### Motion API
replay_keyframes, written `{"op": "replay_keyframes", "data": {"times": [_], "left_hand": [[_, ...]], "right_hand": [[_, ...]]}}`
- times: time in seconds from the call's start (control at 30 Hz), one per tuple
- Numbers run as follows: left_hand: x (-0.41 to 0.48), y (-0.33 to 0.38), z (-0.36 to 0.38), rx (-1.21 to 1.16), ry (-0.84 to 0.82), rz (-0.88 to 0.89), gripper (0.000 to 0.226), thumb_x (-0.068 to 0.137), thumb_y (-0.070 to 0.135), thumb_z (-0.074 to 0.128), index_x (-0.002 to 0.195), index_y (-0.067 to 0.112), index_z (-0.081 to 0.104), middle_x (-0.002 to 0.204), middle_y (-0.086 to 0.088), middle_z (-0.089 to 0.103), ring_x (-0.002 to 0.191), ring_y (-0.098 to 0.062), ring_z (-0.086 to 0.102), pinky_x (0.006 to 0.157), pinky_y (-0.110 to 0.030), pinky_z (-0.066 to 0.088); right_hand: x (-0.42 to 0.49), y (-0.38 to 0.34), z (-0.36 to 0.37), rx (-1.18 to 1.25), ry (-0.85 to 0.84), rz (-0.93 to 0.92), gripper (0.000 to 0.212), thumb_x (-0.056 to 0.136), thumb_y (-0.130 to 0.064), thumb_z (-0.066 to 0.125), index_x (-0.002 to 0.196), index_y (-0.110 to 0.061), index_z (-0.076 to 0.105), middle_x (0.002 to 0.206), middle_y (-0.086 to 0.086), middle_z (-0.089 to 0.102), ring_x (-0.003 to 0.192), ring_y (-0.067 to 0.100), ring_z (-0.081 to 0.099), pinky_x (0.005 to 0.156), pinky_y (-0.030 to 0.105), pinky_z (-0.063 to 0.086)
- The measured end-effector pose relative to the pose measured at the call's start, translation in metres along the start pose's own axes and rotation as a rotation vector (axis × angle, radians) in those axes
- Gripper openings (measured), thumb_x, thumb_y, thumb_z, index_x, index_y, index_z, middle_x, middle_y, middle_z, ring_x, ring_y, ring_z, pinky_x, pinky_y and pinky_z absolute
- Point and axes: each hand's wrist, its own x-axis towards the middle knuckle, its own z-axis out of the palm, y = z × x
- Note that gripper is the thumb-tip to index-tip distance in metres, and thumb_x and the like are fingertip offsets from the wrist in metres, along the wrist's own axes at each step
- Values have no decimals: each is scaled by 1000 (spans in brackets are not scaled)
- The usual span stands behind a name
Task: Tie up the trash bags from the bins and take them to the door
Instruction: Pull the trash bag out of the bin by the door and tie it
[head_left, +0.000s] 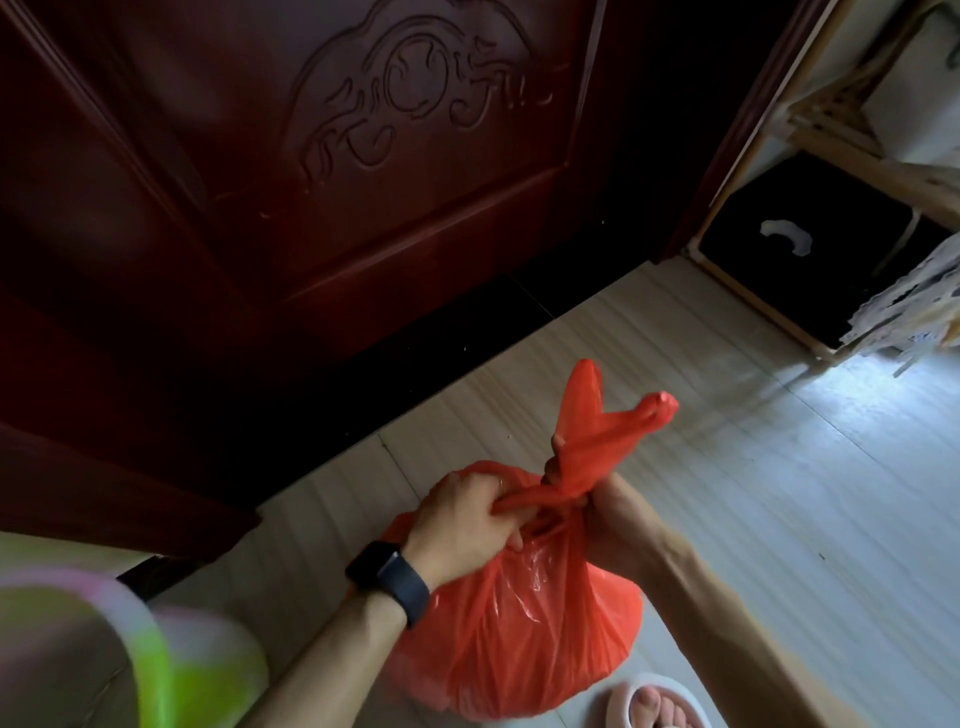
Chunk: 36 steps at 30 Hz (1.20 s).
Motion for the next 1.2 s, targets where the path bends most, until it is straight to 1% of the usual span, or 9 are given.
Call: {"op": "replay_keyframes", "data": {"times": [0.13,0.27,0.43,0.53,0.63,0.8,0.93,1.07,1.2], "left_hand": [[14,6,-22,-576,-316,-309,24,92,19,61,68,15,64,49,0,59,48,-15,57,56,-24,47],[22,1,-25,-921,-362,-443,27,83,25,56,59,13,54,44,-1,43,46,-16,43,56,-25,41],[24,2,-24,-920,-455,-412,41,88,36,49,63,6,61,40,-1,41,40,-14,39,51,-25,37],[30,-3,-26,-801,-569,-448,70,93,57,38,82,-1,74,49,-8,55,50,-19,44,57,-28,40],[32,-5,-25,-755,-603,-499,84,89,74,34,107,2,73,80,-23,66,60,-24,54,58,-29,46],[22,2,-20,-764,-273,-382,40,101,48,40,121,25,67,80,-11,73,56,-13,65,54,-23,53],[21,-1,-5,-726,-101,-213,29,97,45,52,121,60,46,112,19,66,111,-1,61,101,-25,43],[15,5,7,-685,109,-194,36,99,42,52,130,55,41,103,1,73,98,-9,66,86,-25,49],[9,8,15,-751,294,-198,23,101,35,49,120,43,59,107,11,73,107,-7,66,95,-26,49]], "right_hand": [[-4,4,-18,-68,-65,-58,48,79,-28,82,115,-4,61,115,32,57,97,40,66,88,50,54],[-19,-6,-1,-385,-68,-225,9,80,-6,77,78,-8,68,83,15,70,76,25,67,73,35,55],[-17,0,-4,-720,156,-518,28,72,12,79,75,-12,67,74,0,68,69,15,63,63,29,51],[-13,13,-1,-633,293,-631,27,77,8,73,72,-17,66,71,5,67,65,18,62,61,32,48],[-11,15,10,-517,386,-655,25,79,15,71,72,-8,65,64,-3,67,58,8,64,55,20,49],[-9,12,14,-493,416,-635,20,73,18,72,75,0,64,61,-5,65,56,5,61,53,18,48],[-9,20,19,-467,377,-554,20,72,14,76,74,-3,66,65,3,68,61,15,63,58,25,51],[-10,20,25,-471,223,-522,7,78,4,76,78,6,70,74,22,71,66,30,67,65,37,54],[-18,19,35,-453,159,-533,6,85,-1,72,90,2,76,88,19,75,81,27,72,73,35,57]]}}
